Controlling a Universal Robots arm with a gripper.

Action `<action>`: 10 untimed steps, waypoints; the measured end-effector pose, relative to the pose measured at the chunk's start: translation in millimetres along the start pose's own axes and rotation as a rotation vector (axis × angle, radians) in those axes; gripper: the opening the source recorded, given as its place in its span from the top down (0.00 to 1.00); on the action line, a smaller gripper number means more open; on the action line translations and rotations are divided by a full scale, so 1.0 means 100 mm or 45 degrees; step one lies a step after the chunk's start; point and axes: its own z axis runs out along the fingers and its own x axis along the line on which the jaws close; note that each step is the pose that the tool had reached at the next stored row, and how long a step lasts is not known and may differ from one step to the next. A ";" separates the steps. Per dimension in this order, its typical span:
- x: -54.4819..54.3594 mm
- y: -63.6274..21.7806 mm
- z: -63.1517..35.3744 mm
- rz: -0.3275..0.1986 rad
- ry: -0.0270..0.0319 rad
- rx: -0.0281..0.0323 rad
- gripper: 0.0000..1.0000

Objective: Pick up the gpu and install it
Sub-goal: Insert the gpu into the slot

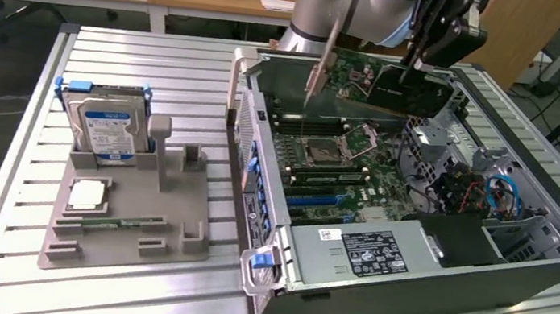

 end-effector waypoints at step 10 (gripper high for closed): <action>0.00 0.000 0.001 -0.224 0.0082 0.0009 0.74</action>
